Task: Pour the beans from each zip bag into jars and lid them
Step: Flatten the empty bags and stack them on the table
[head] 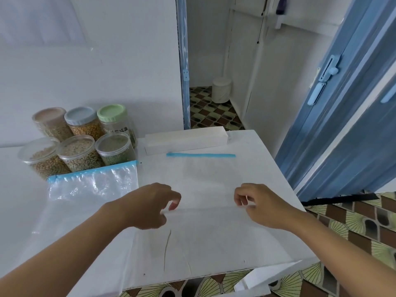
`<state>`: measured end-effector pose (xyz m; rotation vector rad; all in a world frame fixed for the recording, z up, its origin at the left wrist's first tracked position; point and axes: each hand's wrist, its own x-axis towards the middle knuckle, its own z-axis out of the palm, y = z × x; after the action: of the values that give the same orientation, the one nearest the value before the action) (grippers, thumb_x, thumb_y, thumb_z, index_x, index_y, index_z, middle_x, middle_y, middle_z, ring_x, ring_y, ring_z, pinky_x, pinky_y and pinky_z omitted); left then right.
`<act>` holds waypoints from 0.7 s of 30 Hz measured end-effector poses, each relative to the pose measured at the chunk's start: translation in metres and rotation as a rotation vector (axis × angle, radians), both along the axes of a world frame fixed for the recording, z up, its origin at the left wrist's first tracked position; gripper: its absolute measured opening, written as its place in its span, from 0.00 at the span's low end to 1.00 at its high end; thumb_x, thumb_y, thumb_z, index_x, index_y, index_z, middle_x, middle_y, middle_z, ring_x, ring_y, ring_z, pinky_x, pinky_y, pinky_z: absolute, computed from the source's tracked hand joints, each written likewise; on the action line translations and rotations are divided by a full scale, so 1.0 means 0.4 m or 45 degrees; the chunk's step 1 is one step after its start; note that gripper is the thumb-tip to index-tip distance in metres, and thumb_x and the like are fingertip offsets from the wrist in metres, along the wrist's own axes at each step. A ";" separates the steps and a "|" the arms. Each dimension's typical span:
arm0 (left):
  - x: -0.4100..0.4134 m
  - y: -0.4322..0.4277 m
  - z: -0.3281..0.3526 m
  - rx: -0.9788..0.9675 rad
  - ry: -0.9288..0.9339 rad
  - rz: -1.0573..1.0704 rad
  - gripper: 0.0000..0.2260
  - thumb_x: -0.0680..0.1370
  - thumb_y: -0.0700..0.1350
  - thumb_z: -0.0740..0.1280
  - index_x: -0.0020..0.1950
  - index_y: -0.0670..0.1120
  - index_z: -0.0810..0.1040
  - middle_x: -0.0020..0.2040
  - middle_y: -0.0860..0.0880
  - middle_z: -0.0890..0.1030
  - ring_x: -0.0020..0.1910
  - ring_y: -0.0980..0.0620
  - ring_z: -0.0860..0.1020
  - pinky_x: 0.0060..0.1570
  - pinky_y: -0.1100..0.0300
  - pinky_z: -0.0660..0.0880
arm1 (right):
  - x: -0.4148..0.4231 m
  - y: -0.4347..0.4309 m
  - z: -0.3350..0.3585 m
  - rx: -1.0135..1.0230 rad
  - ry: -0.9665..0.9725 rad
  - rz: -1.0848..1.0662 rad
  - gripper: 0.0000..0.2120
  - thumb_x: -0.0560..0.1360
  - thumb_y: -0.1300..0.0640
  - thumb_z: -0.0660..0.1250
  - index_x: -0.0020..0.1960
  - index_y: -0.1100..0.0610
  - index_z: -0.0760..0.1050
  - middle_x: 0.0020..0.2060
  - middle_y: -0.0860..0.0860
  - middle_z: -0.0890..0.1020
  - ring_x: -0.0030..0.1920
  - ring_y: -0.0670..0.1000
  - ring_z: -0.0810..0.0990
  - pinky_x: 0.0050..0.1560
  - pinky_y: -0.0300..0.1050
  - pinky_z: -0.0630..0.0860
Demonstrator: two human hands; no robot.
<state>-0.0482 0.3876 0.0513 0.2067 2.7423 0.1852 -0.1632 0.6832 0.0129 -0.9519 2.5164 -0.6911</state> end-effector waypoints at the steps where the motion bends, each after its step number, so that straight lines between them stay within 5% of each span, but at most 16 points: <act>1: -0.001 -0.011 -0.016 0.074 -0.039 0.045 0.09 0.77 0.46 0.72 0.51 0.59 0.75 0.49 0.58 0.73 0.50 0.57 0.72 0.47 0.67 0.72 | -0.005 0.007 -0.016 0.012 -0.040 0.004 0.17 0.70 0.69 0.62 0.40 0.47 0.75 0.42 0.44 0.76 0.43 0.44 0.73 0.45 0.42 0.72; 4: -0.001 -0.031 -0.052 0.386 -0.088 0.334 0.05 0.74 0.55 0.77 0.44 0.58 0.83 0.55 0.57 0.77 0.56 0.56 0.77 0.61 0.60 0.75 | -0.027 0.034 -0.063 0.088 -0.271 -0.013 0.07 0.73 0.58 0.73 0.42 0.46 0.79 0.49 0.44 0.78 0.49 0.44 0.76 0.51 0.38 0.73; 6: -0.007 -0.032 -0.076 0.418 -0.168 0.540 0.15 0.75 0.63 0.73 0.42 0.53 0.88 0.56 0.53 0.80 0.58 0.53 0.79 0.63 0.58 0.74 | -0.031 0.044 -0.075 0.132 -0.414 -0.049 0.09 0.71 0.44 0.78 0.42 0.48 0.82 0.54 0.43 0.77 0.55 0.46 0.77 0.58 0.40 0.73; 8: -0.015 -0.029 -0.103 0.403 -0.178 0.635 0.21 0.75 0.66 0.69 0.40 0.50 0.89 0.50 0.49 0.82 0.54 0.50 0.82 0.56 0.58 0.76 | -0.030 0.041 -0.074 0.162 -0.470 -0.097 0.18 0.70 0.35 0.76 0.39 0.50 0.84 0.54 0.43 0.77 0.54 0.43 0.78 0.58 0.39 0.73; 10: -0.024 -0.034 -0.131 0.379 -0.061 0.680 0.15 0.72 0.62 0.76 0.38 0.51 0.87 0.49 0.48 0.82 0.50 0.52 0.82 0.45 0.65 0.74 | -0.035 0.028 -0.074 0.168 -0.429 -0.146 0.23 0.69 0.32 0.74 0.35 0.52 0.83 0.48 0.49 0.79 0.46 0.45 0.79 0.48 0.37 0.73; 12: -0.026 -0.040 -0.145 0.389 0.073 0.722 0.10 0.68 0.56 0.81 0.40 0.54 0.83 0.56 0.49 0.77 0.51 0.54 0.80 0.47 0.67 0.73 | -0.049 0.009 -0.087 0.146 -0.226 -0.227 0.22 0.69 0.35 0.76 0.35 0.54 0.79 0.40 0.50 0.77 0.41 0.48 0.77 0.42 0.39 0.72; 14: -0.038 -0.038 -0.155 0.412 0.164 0.836 0.14 0.68 0.59 0.81 0.43 0.55 0.80 0.59 0.49 0.73 0.54 0.52 0.79 0.55 0.61 0.76 | -0.064 -0.017 -0.099 0.191 -0.047 -0.358 0.21 0.69 0.39 0.77 0.48 0.53 0.76 0.49 0.48 0.74 0.49 0.50 0.77 0.49 0.43 0.75; 18: -0.089 -0.045 -0.169 0.519 0.205 1.140 0.15 0.73 0.62 0.74 0.49 0.53 0.80 0.67 0.44 0.73 0.61 0.44 0.76 0.62 0.52 0.75 | -0.095 -0.067 -0.110 0.273 -0.022 -0.516 0.36 0.70 0.44 0.79 0.70 0.54 0.67 0.62 0.53 0.71 0.62 0.54 0.74 0.59 0.47 0.74; 21: -0.111 -0.053 -0.178 0.553 0.076 1.102 0.17 0.72 0.53 0.80 0.54 0.50 0.78 0.54 0.46 0.78 0.51 0.48 0.82 0.57 0.56 0.78 | -0.117 -0.088 -0.103 0.287 -0.148 -0.556 0.42 0.67 0.55 0.82 0.74 0.55 0.65 0.62 0.54 0.74 0.62 0.54 0.75 0.61 0.45 0.75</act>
<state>-0.0926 0.3662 -0.0198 -0.8849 2.6221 1.0045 -0.2099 0.6478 -0.0283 -0.2771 2.6467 -0.5448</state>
